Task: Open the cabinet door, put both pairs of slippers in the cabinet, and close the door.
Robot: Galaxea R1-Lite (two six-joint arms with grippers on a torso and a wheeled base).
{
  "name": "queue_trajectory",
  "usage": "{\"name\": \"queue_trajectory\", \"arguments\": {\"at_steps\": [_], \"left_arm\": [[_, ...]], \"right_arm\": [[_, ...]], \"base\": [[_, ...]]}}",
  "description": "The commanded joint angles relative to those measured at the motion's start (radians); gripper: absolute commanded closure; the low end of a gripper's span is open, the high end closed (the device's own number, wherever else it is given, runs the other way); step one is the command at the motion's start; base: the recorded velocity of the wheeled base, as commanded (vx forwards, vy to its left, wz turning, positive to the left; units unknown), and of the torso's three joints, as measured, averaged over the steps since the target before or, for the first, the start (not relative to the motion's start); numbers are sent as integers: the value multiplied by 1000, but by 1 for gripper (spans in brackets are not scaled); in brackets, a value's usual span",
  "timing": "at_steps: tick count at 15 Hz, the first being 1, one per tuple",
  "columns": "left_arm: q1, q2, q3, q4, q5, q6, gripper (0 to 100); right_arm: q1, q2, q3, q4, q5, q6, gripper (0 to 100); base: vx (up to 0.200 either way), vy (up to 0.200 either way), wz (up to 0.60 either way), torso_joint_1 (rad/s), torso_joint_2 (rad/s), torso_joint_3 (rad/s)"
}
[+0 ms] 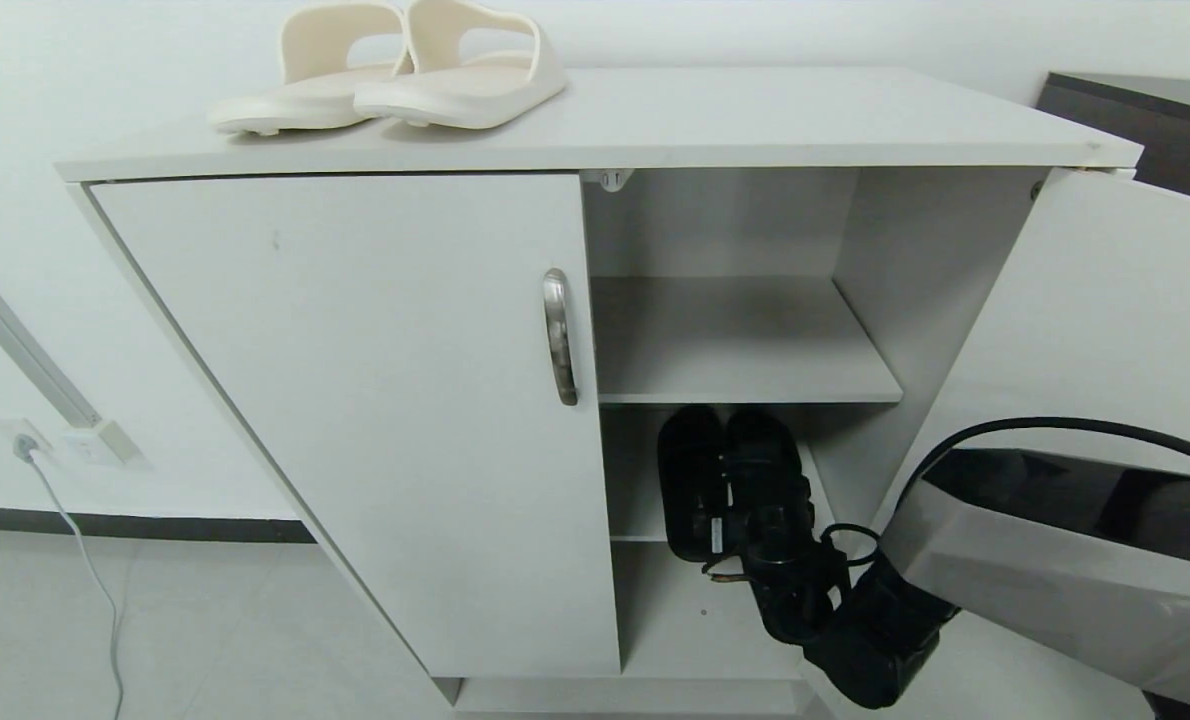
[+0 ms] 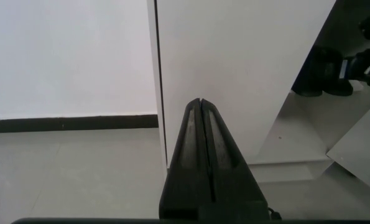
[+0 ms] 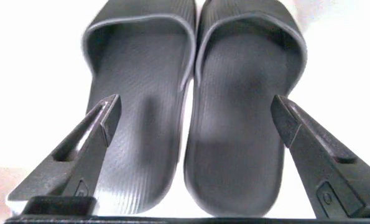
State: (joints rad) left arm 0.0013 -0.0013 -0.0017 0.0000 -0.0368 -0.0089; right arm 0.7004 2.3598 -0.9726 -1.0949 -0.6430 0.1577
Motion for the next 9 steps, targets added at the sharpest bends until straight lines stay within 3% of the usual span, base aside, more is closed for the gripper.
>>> {"name": "queue_trajectory", "arguments": {"at_steps": [1,9], "left_arm": [[0,1,0,0,0,0,100],[0,1,0,0,2,-3,100]], "right_arm": [[36,-82,101,-30,3,6,0],[39,-82,106,-43,2,16,0]], "base": [[0,0,0,0,0,0],[0,0,0,0,0,0]]}}
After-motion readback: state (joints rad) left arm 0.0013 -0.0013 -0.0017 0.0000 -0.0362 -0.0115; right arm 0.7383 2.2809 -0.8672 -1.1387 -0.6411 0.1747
